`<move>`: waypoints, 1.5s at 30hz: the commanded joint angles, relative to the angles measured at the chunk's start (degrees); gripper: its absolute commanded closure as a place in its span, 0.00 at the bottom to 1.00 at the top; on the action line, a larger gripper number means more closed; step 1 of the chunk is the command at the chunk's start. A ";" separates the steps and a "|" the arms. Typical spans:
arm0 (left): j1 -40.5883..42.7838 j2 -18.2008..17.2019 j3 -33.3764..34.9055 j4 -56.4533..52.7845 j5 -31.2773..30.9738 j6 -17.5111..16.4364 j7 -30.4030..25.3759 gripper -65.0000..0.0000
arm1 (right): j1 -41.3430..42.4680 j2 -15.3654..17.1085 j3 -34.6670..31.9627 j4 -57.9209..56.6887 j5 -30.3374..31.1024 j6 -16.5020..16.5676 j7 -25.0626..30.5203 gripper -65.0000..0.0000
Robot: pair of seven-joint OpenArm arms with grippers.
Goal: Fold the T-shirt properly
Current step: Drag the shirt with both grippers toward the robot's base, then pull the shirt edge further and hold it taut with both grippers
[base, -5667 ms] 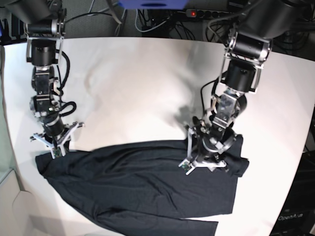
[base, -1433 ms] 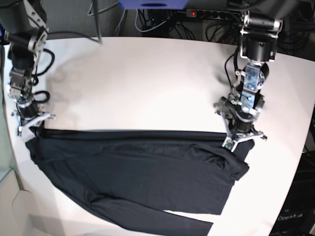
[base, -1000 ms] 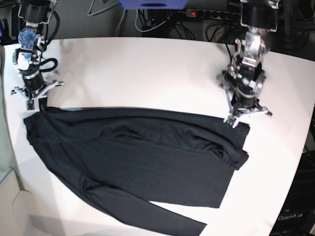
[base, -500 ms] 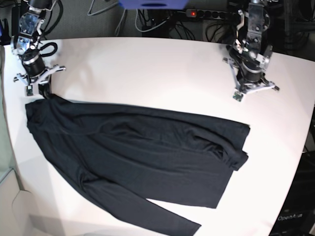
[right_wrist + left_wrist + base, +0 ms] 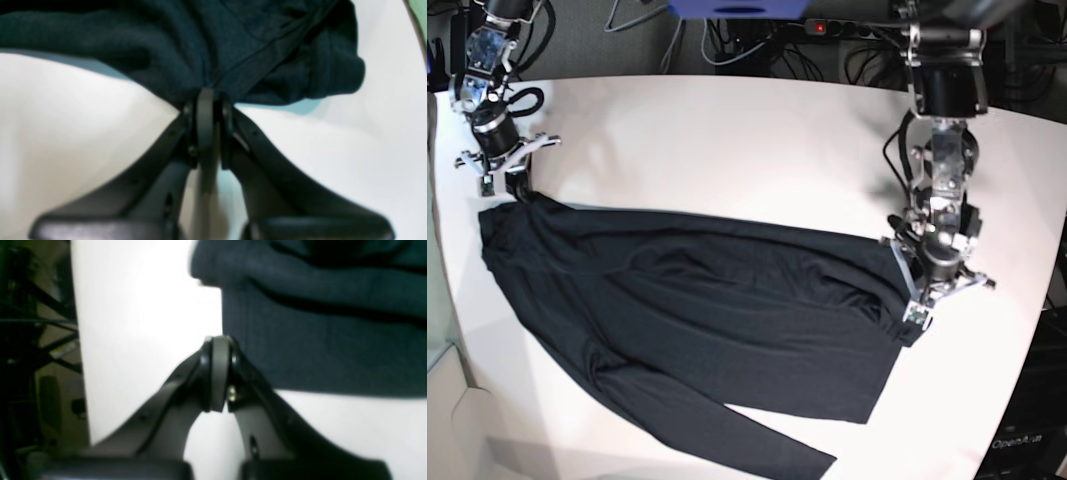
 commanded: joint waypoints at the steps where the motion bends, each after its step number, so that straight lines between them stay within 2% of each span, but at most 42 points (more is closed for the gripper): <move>1: -1.95 -0.56 -0.13 -1.22 0.13 0.63 -2.28 1.00 | -0.79 0.31 0.05 -0.20 -3.08 0.92 -4.53 0.97; 4: -3.88 0.76 -0.13 -6.76 0.40 0.98 -7.38 1.00 | -0.88 0.31 0.05 -0.20 -3.08 0.92 -4.53 0.97; 9: -4.15 1.46 -0.13 -11.68 3.91 0.81 -7.73 1.00 | -0.88 0.58 0.05 -0.20 -3.08 0.75 -4.53 0.97; 13: 0.60 1.11 -0.57 -12.12 6.99 0.72 -7.64 1.00 | -0.79 0.93 0.05 -0.11 -3.17 0.75 -4.53 0.97; 17: 6.49 0.84 -0.57 -11.42 7.25 0.63 -7.64 1.00 | -0.79 1.72 0.14 -0.20 -3.17 0.75 -4.62 0.97; 22: 16.34 0.93 -0.57 -2.80 7.34 0.63 -7.56 1.00 | -0.97 1.81 0.67 -0.20 -3.17 0.92 -4.62 0.97; 27: 23.90 1.46 -0.22 6.78 7.08 0.63 -2.90 1.00 | -1.76 1.72 3.30 -0.20 -3.17 1.01 -4.62 0.97; 32: 29.79 2.95 -0.57 14.08 7.25 0.54 -2.11 1.00 | -3.43 1.54 5.94 -0.11 -3.17 2.11 -4.45 0.97; 40: 35.15 3.04 -0.66 17.15 7.08 0.54 -2.11 1.00 | -5.63 1.45 12.27 0.50 -2.99 2.11 -4.09 0.97; 45: 37.35 3.04 -0.75 17.15 6.99 0.54 -2.11 1.00 | -7.65 -2.15 18.42 6.04 -3.17 2.11 -4.09 0.97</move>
